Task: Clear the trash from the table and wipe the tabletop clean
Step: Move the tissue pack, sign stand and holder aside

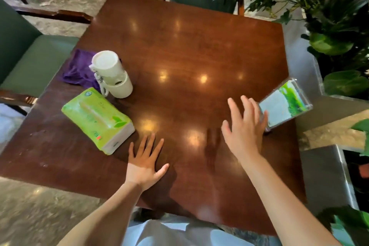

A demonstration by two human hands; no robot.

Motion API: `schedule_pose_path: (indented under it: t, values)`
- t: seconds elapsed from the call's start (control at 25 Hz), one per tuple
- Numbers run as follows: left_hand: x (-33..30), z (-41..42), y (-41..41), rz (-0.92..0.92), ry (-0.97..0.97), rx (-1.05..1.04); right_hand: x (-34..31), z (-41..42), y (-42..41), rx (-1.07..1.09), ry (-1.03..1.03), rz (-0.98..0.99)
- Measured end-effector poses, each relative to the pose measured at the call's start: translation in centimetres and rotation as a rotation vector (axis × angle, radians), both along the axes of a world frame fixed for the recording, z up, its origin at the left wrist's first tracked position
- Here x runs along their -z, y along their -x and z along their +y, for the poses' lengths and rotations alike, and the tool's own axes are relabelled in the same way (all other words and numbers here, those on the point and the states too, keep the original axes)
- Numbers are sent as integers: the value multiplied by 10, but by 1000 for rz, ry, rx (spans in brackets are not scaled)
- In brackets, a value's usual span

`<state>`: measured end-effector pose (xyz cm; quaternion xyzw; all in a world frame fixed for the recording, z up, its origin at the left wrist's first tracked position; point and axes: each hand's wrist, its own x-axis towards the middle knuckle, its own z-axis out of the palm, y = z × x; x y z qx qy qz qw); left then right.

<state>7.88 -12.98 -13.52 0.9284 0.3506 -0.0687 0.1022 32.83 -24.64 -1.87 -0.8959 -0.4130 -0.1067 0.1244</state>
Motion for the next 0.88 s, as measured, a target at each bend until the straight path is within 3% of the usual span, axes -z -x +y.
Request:
schedule_pose_path:
  t: [0.24, 0.44, 0.6, 0.88]
  values:
    - [2, 1, 3, -78, 20, 15, -1, 83, 70, -559, 167, 245]
    - [5, 2, 4, -82, 43, 2, 2, 166, 124, -1067, 332, 164]
    - [5, 2, 5, -150, 35, 13, 25, 205, 171, -1177, 465, 121]
    - [9, 5, 6, -207, 42, -1, 33, 226, 136, -1283, 481, 251]
